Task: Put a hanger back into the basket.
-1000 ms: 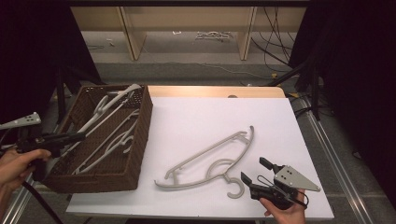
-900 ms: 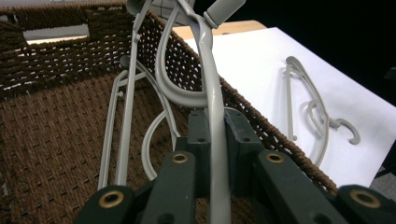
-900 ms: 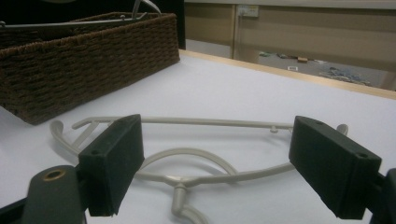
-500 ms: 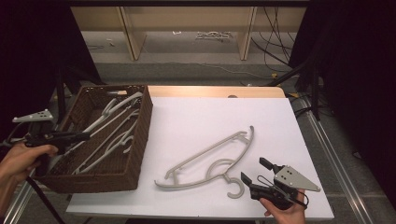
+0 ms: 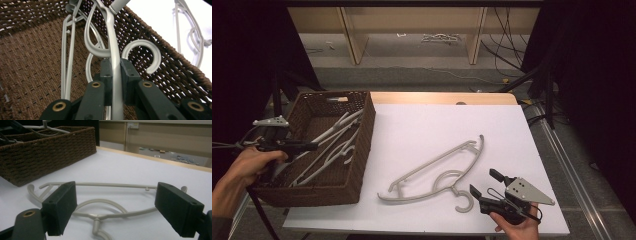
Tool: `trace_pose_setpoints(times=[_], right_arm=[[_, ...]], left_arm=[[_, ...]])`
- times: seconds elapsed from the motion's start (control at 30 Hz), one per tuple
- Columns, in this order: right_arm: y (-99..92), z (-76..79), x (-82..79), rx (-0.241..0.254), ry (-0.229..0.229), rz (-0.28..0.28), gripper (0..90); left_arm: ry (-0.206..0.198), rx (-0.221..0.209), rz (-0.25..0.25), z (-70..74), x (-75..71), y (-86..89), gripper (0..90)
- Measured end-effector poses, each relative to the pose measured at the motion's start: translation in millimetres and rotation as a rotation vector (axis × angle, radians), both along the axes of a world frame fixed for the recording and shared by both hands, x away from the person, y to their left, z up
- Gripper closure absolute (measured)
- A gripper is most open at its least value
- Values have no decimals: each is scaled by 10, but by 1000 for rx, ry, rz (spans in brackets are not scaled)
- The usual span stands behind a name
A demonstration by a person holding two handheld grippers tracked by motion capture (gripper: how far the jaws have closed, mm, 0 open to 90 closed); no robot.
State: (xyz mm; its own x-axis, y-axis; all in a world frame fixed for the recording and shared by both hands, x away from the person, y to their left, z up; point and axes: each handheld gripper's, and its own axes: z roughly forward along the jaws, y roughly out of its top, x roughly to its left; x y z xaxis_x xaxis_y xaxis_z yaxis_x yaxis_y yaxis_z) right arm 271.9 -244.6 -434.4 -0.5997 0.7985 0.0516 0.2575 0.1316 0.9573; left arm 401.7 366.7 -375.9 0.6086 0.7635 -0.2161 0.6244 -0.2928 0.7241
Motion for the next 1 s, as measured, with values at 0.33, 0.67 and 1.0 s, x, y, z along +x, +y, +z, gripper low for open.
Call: trace_pose_setpoints(times=[0.33,0.67,1.0], right_arm=[[2,0,-2,1,-4,2,189],[1,-2,-1,-1,1,1,189],[7,-6,2,5,4,7,189]], left_arm=[[56,72,-49,-78,20,-33,806],[96,93,-62,-120,12,-46,782],[15,82,-34,35,-70,-29,691]])
